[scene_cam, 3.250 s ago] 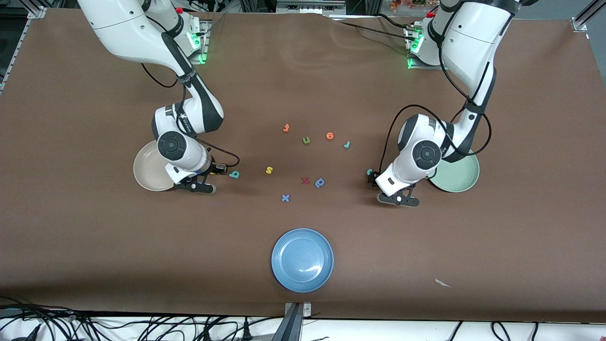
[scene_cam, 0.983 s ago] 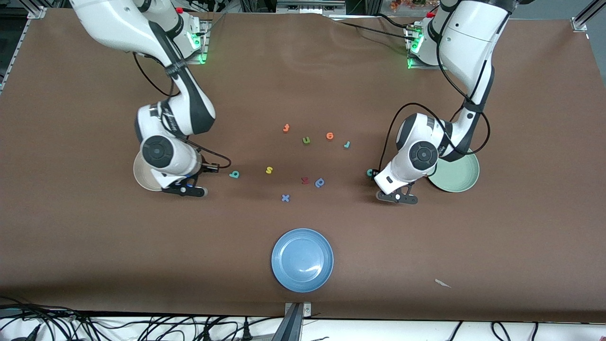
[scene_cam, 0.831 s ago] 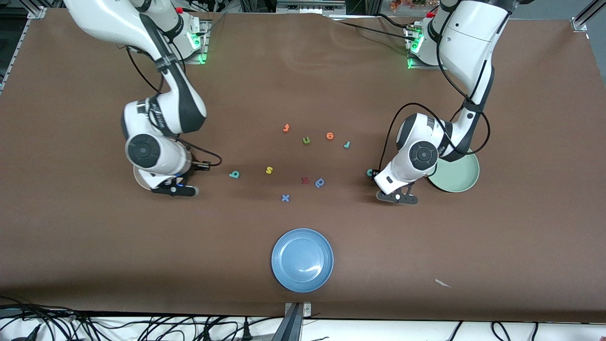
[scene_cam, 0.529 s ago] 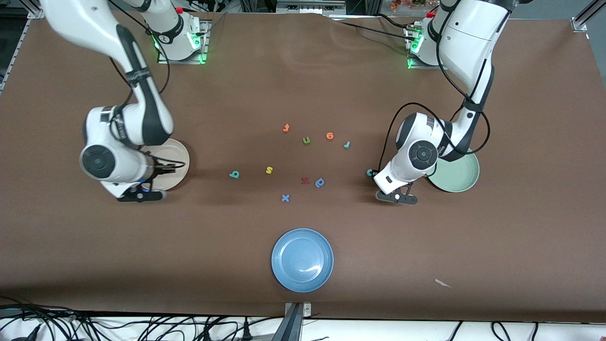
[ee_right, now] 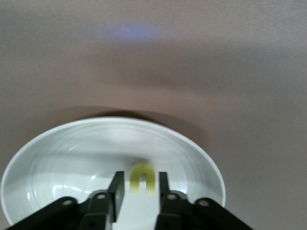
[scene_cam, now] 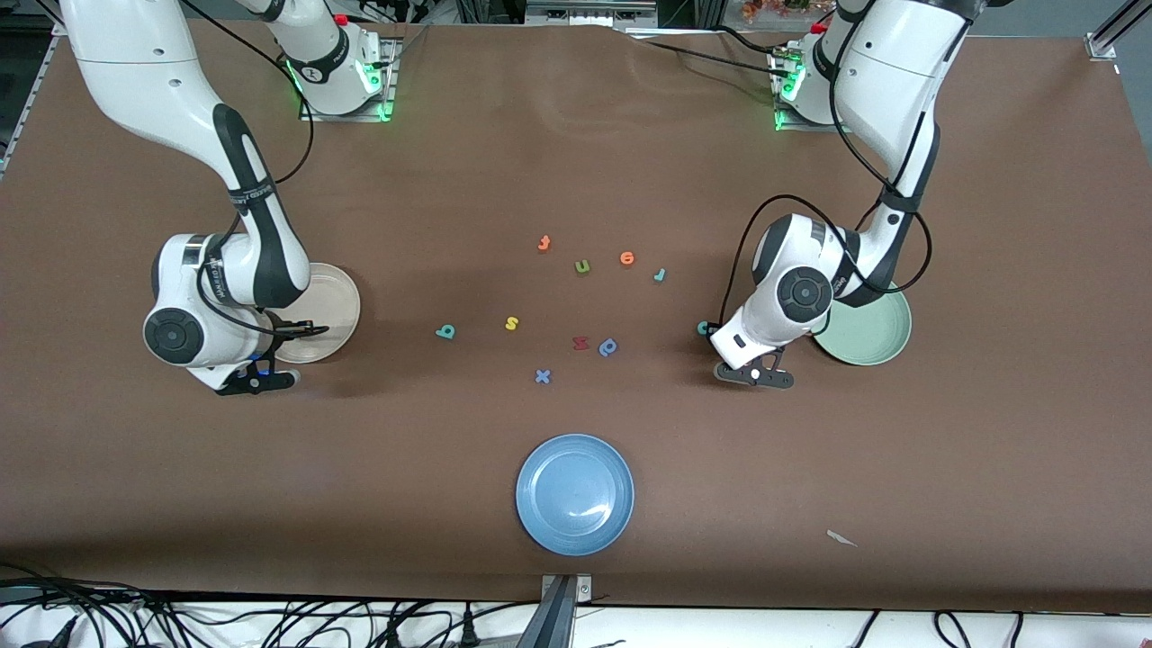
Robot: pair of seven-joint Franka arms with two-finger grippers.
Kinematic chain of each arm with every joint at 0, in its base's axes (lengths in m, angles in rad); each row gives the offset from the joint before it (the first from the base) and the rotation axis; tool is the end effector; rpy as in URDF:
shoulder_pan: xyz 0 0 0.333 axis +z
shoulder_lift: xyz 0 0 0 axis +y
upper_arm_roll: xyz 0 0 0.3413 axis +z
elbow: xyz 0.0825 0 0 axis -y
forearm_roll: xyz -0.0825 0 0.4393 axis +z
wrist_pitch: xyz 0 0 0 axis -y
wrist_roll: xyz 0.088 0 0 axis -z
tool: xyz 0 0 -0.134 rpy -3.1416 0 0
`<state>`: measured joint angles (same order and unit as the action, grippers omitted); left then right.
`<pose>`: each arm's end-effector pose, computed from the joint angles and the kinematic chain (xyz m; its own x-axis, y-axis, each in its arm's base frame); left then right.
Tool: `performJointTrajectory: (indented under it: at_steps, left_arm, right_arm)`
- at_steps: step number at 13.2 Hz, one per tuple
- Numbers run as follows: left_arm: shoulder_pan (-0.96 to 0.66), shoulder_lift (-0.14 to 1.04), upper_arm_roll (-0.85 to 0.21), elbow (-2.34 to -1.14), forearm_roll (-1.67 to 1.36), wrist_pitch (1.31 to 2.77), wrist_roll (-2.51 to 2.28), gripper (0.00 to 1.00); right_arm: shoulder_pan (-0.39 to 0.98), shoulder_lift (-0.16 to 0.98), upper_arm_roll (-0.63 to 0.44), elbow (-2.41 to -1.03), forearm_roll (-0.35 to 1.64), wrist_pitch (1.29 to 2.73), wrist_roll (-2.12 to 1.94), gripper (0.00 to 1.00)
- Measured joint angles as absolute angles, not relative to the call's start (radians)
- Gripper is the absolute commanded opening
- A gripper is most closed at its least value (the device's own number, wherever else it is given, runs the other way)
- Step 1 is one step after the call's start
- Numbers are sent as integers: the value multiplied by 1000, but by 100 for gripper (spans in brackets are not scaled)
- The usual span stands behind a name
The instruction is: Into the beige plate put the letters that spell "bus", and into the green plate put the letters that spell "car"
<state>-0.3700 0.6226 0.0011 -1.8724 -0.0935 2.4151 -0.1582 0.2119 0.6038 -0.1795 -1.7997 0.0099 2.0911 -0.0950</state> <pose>0.6276 -0.2449 0.1207 0.9862 -0.1394 -0.0895 -0.1361 -0.9898 0.0420 0.6621 0.0241 0.1490 0.9446 0.1196 -0.3058 0.1463 -0.9870 0.0660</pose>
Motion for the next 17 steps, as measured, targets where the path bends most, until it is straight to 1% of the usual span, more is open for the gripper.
performJointTrajectory:
  at_steps: [1, 3, 4, 7, 9, 11, 15, 16, 17]
  left_arm:
    - [-370, 623, 1, -1872, -93, 2415, -158, 0]
    - [-374, 619, 0, -1872, -93, 2411, -158, 0]
    - [-376, 620, 1, -1872, -93, 2411, -158, 0]
    - [-377, 620, 1, -1872, -93, 2411, -158, 0]
    - [-377, 616, 1, -1871, -75, 2398, -156, 0]
    - [-373, 592, 4, -1864, -29, 2336, -152, 0]
    - [-294, 475, 22, -1862, 3, 2153, 14, 0]
    - [-272, 449, 43, -1873, 3, 2119, 74, 0]
    - [-257, 427, 71, -1897, 3, 2104, 135, 0]
  right_arm:
    - [212, 602, -178, -1798, 10, 2091, -95, 99]
    - [213, 584, -163, -1791, 13, 2079, -79, 99]
    - [214, 564, -140, -1786, 15, 2063, -36, 99]
    - [225, 507, -26, -1783, 16, 2053, 156, 99]
    - [237, 507, 44, -1783, 16, 2093, 273, 99]
    - [273, 527, 79, -1787, 16, 2157, 378, 99]
    - [368, 600, 83, -1794, 16, 2288, 529, 99]
    - [379, 613, 83, -1795, 16, 2306, 546, 98]
    - [383, 621, 83, -1800, 16, 2318, 551, 94]
